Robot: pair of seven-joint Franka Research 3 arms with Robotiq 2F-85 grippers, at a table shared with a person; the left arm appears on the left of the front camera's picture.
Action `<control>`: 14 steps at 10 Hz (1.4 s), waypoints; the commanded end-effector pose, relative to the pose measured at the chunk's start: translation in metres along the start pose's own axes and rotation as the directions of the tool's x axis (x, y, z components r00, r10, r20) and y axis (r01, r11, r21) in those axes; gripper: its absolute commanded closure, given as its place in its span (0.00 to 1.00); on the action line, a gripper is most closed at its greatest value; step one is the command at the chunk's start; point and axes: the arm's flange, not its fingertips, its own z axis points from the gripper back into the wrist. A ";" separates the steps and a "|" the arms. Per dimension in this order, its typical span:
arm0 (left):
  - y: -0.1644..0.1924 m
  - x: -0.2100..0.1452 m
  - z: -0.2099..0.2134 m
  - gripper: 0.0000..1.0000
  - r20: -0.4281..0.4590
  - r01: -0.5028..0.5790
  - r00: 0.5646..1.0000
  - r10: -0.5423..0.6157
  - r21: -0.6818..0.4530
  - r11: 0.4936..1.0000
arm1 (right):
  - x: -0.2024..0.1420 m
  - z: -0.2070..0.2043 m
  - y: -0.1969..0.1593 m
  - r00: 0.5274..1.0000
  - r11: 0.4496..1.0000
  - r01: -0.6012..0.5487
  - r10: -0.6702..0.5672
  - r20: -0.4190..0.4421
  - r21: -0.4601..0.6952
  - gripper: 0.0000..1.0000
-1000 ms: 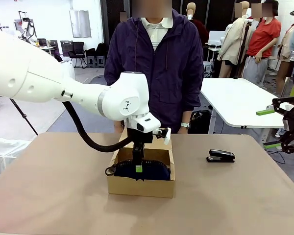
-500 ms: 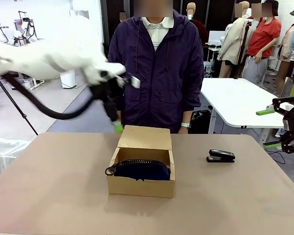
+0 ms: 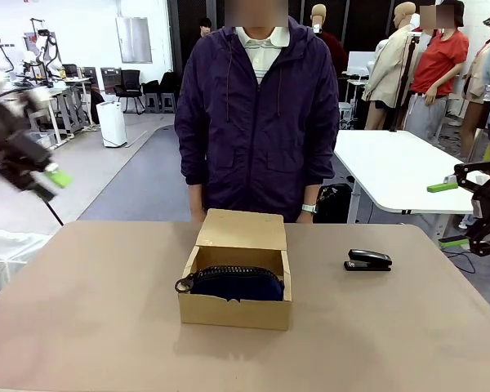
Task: Pack the items into the box.
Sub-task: Pick up the item specified by the human and place it in the Mailer Box, then close the Mailer Box.
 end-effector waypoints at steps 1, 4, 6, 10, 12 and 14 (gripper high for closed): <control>0.029 -0.061 0.011 0.00 0.366 -0.333 0.871 0.328 -0.050 0.942 | -0.001 0.002 0.004 1.000 1.000 0.000 0.000 -0.005 -0.006 0.00; 0.048 -0.073 0.025 0.00 0.190 -0.275 0.944 0.271 -0.006 0.961 | -0.001 0.002 0.004 1.000 1.000 0.000 0.000 -0.005 -0.006 0.00; 0.048 -0.073 0.025 0.00 0.190 -0.275 0.944 0.271 -0.006 0.961 | -0.001 0.002 0.004 1.000 1.000 0.000 0.000 -0.005 -0.006 0.00; 0.048 -0.073 0.025 0.00 0.190 -0.275 0.944 0.271 -0.006 0.961 | -0.001 0.002 0.004 1.000 1.000 0.000 0.000 -0.005 -0.006 0.00; 0.048 -0.073 0.025 0.00 0.190 -0.275 0.944 0.271 -0.006 0.961 | -0.001 0.002 0.004 1.000 1.000 0.000 0.000 -0.005 -0.006 0.00; 0.048 -0.073 0.025 0.00 0.190 -0.275 0.944 0.271 -0.006 0.961 | -0.001 0.002 0.004 1.000 1.000 0.000 0.000 -0.005 -0.006 0.00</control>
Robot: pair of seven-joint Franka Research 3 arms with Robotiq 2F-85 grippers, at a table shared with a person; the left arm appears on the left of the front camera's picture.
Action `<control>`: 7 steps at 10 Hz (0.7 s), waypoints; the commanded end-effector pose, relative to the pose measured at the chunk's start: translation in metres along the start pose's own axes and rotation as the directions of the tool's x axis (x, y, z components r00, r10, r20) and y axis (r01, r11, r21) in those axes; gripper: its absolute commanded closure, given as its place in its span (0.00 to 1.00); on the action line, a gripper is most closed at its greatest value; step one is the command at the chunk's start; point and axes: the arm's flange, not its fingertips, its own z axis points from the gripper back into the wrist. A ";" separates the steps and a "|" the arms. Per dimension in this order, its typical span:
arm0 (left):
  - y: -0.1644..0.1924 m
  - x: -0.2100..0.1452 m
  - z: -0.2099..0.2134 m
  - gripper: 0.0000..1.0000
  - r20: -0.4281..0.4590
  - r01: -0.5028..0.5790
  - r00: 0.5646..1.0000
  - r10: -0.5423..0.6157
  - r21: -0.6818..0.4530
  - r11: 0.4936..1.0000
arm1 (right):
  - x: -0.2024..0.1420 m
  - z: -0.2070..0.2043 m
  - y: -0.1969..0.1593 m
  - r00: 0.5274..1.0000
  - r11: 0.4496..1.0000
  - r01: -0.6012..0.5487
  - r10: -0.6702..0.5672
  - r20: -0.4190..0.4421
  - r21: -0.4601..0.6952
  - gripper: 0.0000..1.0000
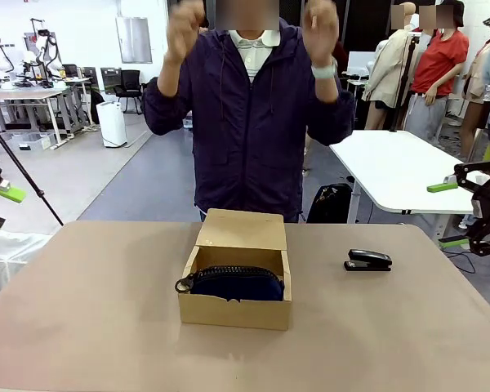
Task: Pack the items into the box.
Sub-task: Close the Mailer Box.
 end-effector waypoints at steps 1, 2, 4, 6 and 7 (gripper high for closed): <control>0.003 -0.001 0.003 0.00 -0.012 0.016 1.000 -0.016 0.000 1.000 | -0.001 0.002 0.004 1.000 1.000 0.000 0.000 -0.005 -0.006 0.00; 0.003 -0.001 0.003 0.00 -0.012 0.016 1.000 -0.016 0.000 1.000 | -0.001 0.002 0.004 1.000 1.000 0.000 0.000 -0.005 -0.006 0.00; 0.003 -0.001 0.003 0.00 -0.012 0.016 1.000 -0.016 0.000 1.000 | -0.001 0.002 0.004 1.000 1.000 0.000 0.000 -0.005 -0.006 0.00; 0.003 -0.001 0.003 0.00 -0.012 0.016 1.000 -0.016 0.000 1.000 | -0.001 0.002 0.004 1.000 1.000 0.000 0.000 -0.005 -0.006 0.00; 0.003 -0.001 0.003 0.00 -0.012 0.016 1.000 -0.016 0.000 1.000 | -0.001 0.002 0.004 1.000 1.000 0.000 0.000 -0.005 -0.006 0.00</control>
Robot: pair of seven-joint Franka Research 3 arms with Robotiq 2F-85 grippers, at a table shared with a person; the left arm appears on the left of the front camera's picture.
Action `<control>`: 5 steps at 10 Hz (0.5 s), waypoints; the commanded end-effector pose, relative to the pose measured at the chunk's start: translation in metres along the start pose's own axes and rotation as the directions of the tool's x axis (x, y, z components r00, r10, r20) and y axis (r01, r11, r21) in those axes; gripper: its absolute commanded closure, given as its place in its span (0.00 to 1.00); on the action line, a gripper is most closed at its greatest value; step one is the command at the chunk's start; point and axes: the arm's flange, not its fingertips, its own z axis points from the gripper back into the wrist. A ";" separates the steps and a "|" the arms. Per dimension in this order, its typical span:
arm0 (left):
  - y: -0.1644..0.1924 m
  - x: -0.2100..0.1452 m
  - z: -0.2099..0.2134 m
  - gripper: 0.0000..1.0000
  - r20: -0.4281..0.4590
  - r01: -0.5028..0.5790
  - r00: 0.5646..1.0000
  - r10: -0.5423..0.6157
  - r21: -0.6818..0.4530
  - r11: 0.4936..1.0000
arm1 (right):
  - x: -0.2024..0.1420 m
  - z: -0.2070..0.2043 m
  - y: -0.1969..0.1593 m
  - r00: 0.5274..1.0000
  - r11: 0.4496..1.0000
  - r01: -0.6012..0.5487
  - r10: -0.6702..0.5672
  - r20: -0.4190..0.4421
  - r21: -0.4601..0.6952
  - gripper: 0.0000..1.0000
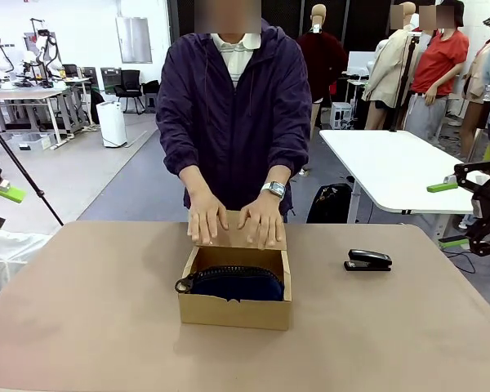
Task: Pack the items into the box.
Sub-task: Close the Mailer Box.
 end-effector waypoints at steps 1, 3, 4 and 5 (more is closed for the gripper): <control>0.003 -0.001 0.003 0.00 -0.012 0.014 1.000 -0.014 0.000 1.000 | -0.001 0.002 0.004 1.000 1.000 0.000 0.000 -0.005 -0.006 0.00; 0.003 -0.001 0.003 0.00 -0.012 0.014 1.000 -0.014 0.000 1.000 | -0.001 0.002 0.004 1.000 1.000 0.000 0.000 -0.005 -0.006 0.00; 0.003 -0.001 0.003 0.00 -0.012 0.014 1.000 -0.014 0.000 1.000 | -0.001 0.002 0.004 1.000 1.000 0.000 0.000 -0.005 -0.006 0.00; 0.000 0.000 0.000 0.00 0.000 0.000 1.000 0.000 0.000 1.000 | 0.000 0.000 0.000 1.000 1.000 0.000 0.000 0.000 0.000 0.00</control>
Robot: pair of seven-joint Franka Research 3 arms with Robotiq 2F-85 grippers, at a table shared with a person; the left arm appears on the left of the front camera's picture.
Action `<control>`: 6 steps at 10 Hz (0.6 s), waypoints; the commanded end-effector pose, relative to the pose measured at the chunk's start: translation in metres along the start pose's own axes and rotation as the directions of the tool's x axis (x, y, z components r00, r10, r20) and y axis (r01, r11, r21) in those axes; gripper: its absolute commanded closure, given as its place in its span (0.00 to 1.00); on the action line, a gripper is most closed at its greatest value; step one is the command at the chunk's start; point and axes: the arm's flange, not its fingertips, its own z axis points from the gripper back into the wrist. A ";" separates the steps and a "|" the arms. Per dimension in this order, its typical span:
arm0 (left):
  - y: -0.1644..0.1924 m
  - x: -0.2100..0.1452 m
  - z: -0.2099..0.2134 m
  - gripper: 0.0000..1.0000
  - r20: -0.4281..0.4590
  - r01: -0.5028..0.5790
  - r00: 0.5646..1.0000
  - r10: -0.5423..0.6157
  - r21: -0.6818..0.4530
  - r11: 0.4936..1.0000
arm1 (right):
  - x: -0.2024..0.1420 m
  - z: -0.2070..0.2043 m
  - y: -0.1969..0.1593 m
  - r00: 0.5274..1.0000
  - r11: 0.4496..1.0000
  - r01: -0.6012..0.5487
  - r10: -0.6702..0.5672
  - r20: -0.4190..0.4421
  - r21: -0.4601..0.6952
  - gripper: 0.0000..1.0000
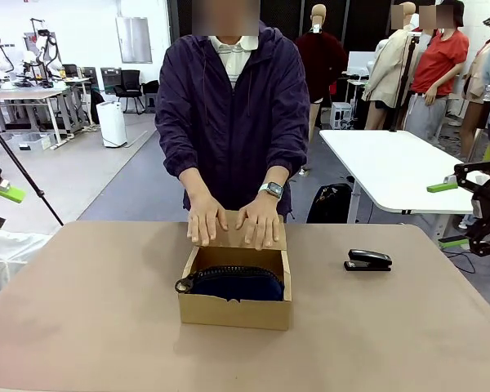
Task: Pack the items into the box.
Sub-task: Close the Mailer Box.
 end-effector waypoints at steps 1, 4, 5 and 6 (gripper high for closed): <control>0.000 0.015 -0.038 0.00 -0.007 -0.027 1.000 0.027 0.005 1.000 | 0.022 -0.026 0.003 0.999 0.999 -0.026 0.024 -0.044 -0.042 0.00; 0.010 0.040 -0.145 0.00 0.064 -0.136 0.988 0.140 -0.067 0.989 | 0.089 -0.105 -0.001 0.986 0.996 -0.030 0.044 0.164 -0.088 0.00; 0.011 0.035 -0.179 0.00 0.095 -0.178 0.977 0.190 -0.122 0.977 | 0.106 -0.129 -0.010 0.975 0.992 -0.037 0.062 0.214 -0.118 0.00; 0.010 0.026 -0.210 0.00 0.161 -0.225 0.956 0.247 -0.144 0.964 | 0.122 -0.156 -0.019 0.951 0.986 -0.062 0.105 0.292 -0.152 0.00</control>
